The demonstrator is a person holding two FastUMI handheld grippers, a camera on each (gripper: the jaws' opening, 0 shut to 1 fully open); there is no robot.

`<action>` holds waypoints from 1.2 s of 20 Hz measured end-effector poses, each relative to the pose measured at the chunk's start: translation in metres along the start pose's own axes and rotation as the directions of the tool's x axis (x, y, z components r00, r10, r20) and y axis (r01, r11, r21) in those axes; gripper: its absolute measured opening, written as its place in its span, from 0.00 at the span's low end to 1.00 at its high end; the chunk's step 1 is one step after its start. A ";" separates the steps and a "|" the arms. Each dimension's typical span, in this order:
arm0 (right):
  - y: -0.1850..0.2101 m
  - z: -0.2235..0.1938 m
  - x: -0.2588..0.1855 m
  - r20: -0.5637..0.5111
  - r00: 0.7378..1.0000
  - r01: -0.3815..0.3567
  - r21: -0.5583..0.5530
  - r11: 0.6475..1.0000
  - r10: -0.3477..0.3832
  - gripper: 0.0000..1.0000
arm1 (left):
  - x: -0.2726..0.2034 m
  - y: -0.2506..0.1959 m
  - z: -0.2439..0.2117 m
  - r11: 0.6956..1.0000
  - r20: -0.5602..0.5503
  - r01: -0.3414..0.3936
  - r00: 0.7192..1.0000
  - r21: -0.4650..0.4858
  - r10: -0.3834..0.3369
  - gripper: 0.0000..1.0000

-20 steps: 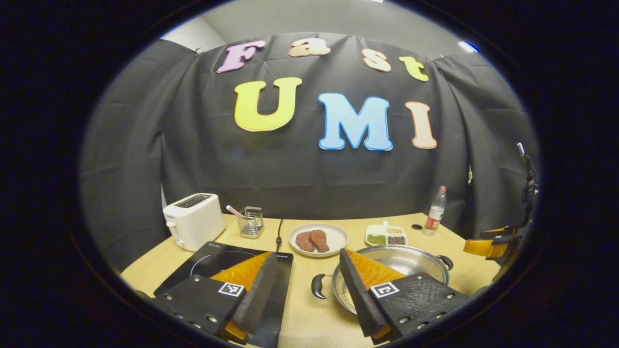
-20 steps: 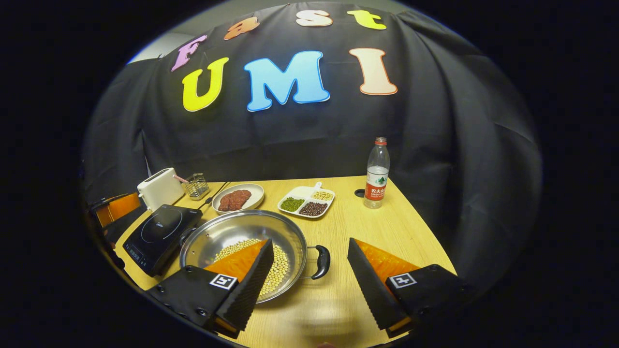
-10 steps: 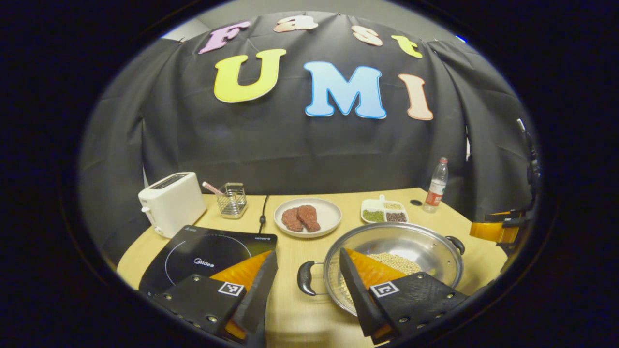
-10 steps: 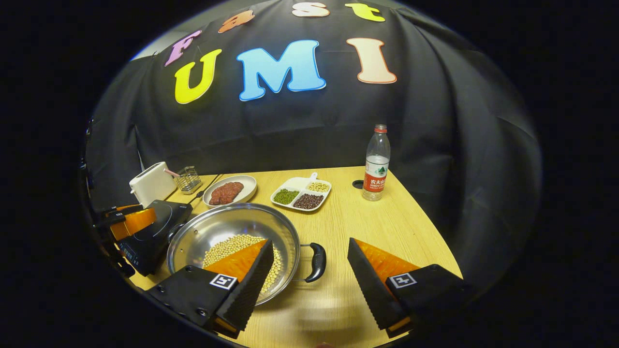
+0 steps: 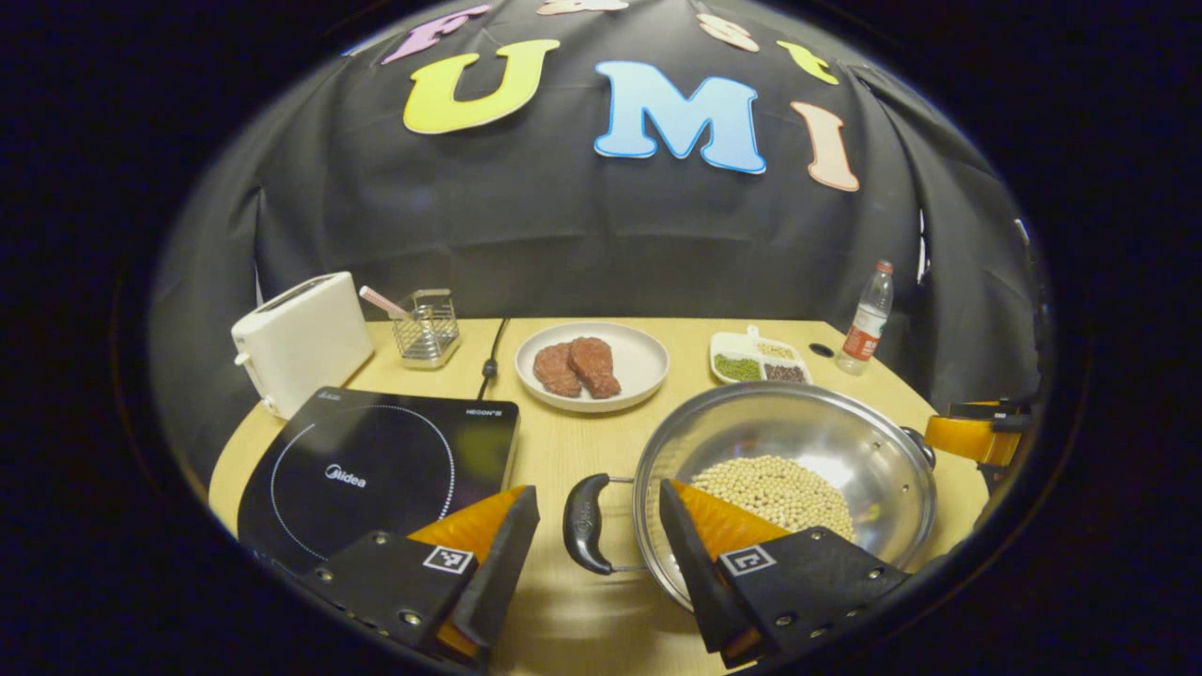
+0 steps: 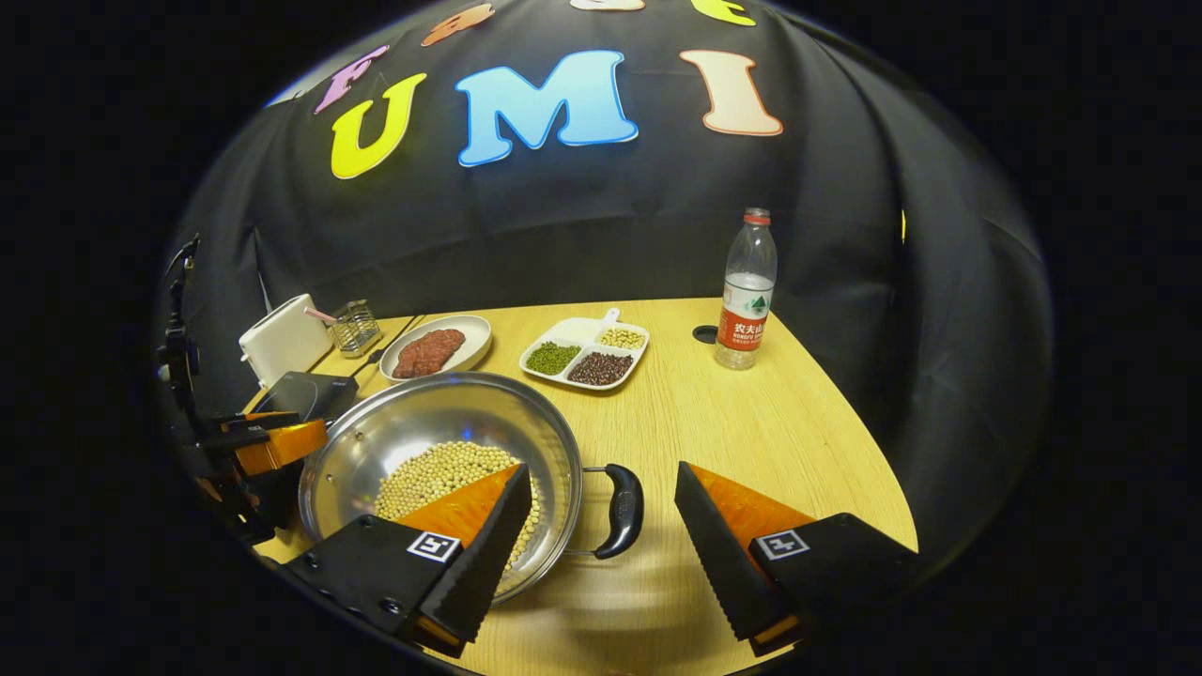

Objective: First push the handle of the pot to place it horizontally, then grasp the pot with both hands and set it on the induction cooktop.

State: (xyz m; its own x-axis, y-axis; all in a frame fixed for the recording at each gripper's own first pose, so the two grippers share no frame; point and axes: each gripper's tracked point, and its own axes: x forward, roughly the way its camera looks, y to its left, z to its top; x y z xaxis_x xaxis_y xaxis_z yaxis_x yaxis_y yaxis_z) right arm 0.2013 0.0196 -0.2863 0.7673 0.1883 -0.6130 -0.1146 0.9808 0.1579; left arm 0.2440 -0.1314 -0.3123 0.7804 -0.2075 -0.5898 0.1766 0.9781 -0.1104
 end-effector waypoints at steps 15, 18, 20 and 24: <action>-0.006 -0.031 0.038 -0.138 0.990 0.028 0.007 1.000 -0.027 0.93 | 0.029 -0.007 -0.025 1.000 -0.091 -0.009 0.996 0.024 0.011 0.80; -0.003 -0.033 0.039 -0.149 0.989 0.011 0.036 0.999 -0.006 0.76 | 0.030 -0.006 -0.030 1.000 -0.110 -0.023 0.994 0.021 0.025 0.80; -0.001 -0.032 0.040 -0.147 0.989 0.015 0.045 0.999 -0.008 0.65 | 0.030 -0.006 -0.036 0.999 -0.131 -0.030 0.991 0.016 0.032 0.80; 0.000 -0.033 0.038 -0.157 0.987 0.020 0.044 0.999 -0.013 0.58 | 0.032 -0.004 -0.040 0.999 -0.139 -0.053 0.989 0.004 0.053 0.69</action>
State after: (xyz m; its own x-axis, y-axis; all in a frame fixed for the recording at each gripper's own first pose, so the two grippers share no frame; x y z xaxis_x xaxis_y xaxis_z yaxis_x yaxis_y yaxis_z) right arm 0.2095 0.0287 -0.3345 0.6599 0.1810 -0.7292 -0.0713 0.9813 0.1791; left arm 0.2441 -0.1416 -0.3623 0.6981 -0.1512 -0.6999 0.1379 0.9875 -0.0757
